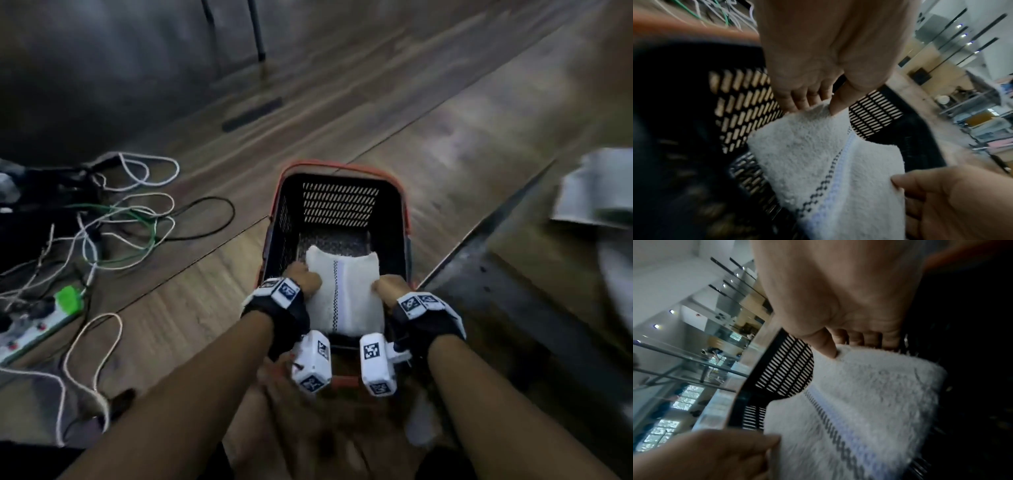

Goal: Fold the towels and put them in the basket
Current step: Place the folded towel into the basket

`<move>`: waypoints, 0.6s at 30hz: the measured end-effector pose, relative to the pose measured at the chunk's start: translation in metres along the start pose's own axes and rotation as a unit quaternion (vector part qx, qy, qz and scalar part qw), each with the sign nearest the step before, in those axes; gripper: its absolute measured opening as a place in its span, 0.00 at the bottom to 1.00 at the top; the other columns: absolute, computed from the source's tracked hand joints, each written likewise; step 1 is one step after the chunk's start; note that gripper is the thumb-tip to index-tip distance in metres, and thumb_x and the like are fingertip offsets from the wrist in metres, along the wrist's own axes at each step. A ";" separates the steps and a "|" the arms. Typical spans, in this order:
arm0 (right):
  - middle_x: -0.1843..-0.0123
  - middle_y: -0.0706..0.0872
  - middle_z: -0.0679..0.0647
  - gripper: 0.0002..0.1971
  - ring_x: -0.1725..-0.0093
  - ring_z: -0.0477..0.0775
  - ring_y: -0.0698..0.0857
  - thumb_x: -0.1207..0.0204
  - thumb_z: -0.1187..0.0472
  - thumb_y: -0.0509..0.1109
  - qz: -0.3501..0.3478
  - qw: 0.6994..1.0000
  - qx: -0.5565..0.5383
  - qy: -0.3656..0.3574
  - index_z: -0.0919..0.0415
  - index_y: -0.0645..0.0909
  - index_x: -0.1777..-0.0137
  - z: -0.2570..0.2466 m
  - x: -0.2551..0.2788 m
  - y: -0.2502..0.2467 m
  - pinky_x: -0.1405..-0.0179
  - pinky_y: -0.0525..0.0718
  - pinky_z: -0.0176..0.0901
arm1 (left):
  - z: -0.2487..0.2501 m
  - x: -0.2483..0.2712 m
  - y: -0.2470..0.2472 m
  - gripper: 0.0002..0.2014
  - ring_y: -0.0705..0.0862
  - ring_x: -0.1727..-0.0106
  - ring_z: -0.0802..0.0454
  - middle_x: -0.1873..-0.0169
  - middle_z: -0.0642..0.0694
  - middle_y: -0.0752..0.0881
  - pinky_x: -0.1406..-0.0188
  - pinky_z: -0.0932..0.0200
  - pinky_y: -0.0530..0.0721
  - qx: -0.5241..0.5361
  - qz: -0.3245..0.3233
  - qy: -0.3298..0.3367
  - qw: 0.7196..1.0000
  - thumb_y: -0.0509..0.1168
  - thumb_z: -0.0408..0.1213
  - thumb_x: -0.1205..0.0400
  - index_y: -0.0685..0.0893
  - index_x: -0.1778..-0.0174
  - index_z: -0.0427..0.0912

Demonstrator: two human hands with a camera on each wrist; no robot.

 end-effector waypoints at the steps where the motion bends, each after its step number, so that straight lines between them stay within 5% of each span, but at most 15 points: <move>1: 0.32 0.79 0.67 0.18 0.34 0.65 0.78 0.18 0.67 0.55 0.006 1.000 0.008 0.006 0.74 0.75 0.33 0.000 -0.021 0.007 0.42 0.76 0.47 | -0.005 -0.027 0.008 0.25 0.83 0.45 0.35 0.45 0.29 0.83 0.46 0.50 0.82 -0.015 -0.002 -0.007 1.000 0.59 0.43 0.31 0.80 0.46 0.27; 3: 0.29 0.76 0.67 0.20 0.30 0.64 0.76 0.18 0.65 0.55 0.004 0.999 -0.002 0.032 0.72 0.71 0.29 0.001 -0.057 0.023 0.49 0.72 0.44 | -0.011 -0.070 0.019 0.32 0.82 0.41 0.34 0.39 0.28 0.81 0.41 0.48 0.82 -0.016 -0.002 -0.031 0.999 0.59 0.47 0.35 0.79 0.40 0.28; 5: 0.28 0.75 0.67 0.21 0.30 0.63 0.76 0.18 0.63 0.55 0.014 0.999 -0.017 0.045 0.71 0.70 0.28 -0.003 -0.087 0.031 0.51 0.69 0.42 | -0.011 -0.101 0.019 0.28 0.82 0.41 0.34 0.39 0.28 0.81 0.45 0.51 0.81 -0.010 0.015 -0.046 0.999 0.61 0.42 0.30 0.78 0.38 0.27; 9: 0.29 0.76 0.67 0.20 0.31 0.63 0.77 0.19 0.64 0.57 0.063 0.997 -0.024 0.023 0.71 0.71 0.29 -0.034 -0.131 0.028 0.42 0.75 0.44 | -0.009 -0.149 0.001 0.19 0.81 0.39 0.34 0.38 0.29 0.80 0.53 0.57 0.76 0.011 0.064 -0.057 0.996 0.59 0.31 0.22 0.76 0.37 0.26; 13: 0.32 0.79 0.68 0.19 0.35 0.67 0.79 0.21 0.66 0.57 0.095 0.995 -0.002 0.020 0.73 0.71 0.32 -0.046 -0.158 0.024 0.54 0.71 0.42 | -0.008 -0.176 -0.011 0.20 0.79 0.37 0.35 0.37 0.32 0.80 0.42 0.53 0.77 0.023 0.104 -0.056 0.993 0.59 0.30 0.22 0.75 0.35 0.29; 18: 0.28 0.73 0.71 0.24 0.32 0.69 0.76 0.21 0.68 0.57 0.097 0.993 -0.012 0.065 0.73 0.61 0.25 -0.025 -0.163 0.029 0.40 0.75 0.48 | -0.002 -0.173 -0.004 0.22 0.77 0.36 0.34 0.35 0.30 0.77 0.43 0.54 0.76 0.020 0.162 -0.037 0.986 0.58 0.27 0.23 0.69 0.32 0.28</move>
Point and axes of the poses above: each hand's wrist, its own x-axis away from the middle knuckle, its own y-axis out of the palm, z = x × y, the point moved 9 cm from there along -x, towards the middle knuckle
